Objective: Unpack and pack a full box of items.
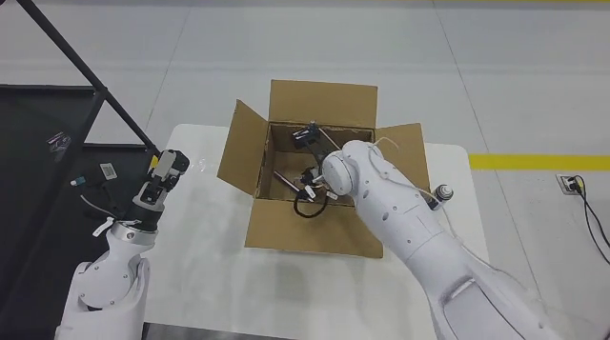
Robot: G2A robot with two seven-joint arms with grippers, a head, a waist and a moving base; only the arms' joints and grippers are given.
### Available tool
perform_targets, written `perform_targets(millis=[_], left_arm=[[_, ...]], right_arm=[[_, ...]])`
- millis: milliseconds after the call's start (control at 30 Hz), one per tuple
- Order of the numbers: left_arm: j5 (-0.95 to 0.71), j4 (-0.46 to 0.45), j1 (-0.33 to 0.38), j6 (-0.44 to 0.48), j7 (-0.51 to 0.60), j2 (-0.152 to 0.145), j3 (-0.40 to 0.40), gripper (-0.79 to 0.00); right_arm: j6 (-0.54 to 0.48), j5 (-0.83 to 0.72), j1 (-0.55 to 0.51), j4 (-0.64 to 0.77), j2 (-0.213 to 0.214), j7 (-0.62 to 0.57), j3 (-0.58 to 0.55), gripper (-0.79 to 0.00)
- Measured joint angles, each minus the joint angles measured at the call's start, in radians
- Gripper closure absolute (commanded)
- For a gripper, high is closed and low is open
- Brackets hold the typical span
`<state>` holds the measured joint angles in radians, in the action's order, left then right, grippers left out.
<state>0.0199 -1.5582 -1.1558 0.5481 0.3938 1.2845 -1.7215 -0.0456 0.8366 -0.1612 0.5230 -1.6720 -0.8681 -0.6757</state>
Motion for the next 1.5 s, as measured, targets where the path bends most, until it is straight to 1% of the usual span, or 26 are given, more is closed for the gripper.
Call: perform_targets(millis=[67,267,467,700,900,1033,1233,1500], left_arm=[[0.01,-0.014,-0.01,-0.013,-0.026,0.0,0.001,-0.785],[0.027,-0.03,-0.016,-0.032,-0.073,-0.003,0.0,-0.785],[0.038,-0.029,-0.005,-0.043,-0.089,-0.006,0.009,-0.785],[0.052,-0.026,0.007,-0.047,-0.102,-0.008,0.032,-0.785],[0.056,-0.022,0.014,-0.046,-0.11,-0.011,0.043,-0.785],[0.053,-0.019,0.016,-0.044,-0.118,-0.013,0.046,-0.785],[0.05,-0.015,0.017,-0.046,-0.128,-0.016,0.048,-0.785],[0.049,-0.012,0.019,-0.046,-0.139,-0.02,0.051,-0.785]], right_arm=[[-0.065,-0.003,0.015,-0.041,-0.012,-0.004,0.011,-0.785],[-0.182,0.003,0.022,-0.1,-0.034,0.025,0.029,-0.785],[-0.225,0.033,0.006,-0.093,-0.043,0.045,0.045,-0.785],[-0.226,0.08,-0.014,-0.034,-0.042,0.042,0.054,-0.785],[-0.227,0.111,-0.041,0.047,-0.025,0.02,0.041,-0.785],[-0.264,0.129,-0.064,0.112,-0.005,-0.009,0.022,-0.785],[-0.283,0.159,-0.113,0.219,0.027,-0.053,-0.011,-0.785],[-0.237,0.217,-0.188,0.374,0.059,-0.105,-0.048,-0.785]])
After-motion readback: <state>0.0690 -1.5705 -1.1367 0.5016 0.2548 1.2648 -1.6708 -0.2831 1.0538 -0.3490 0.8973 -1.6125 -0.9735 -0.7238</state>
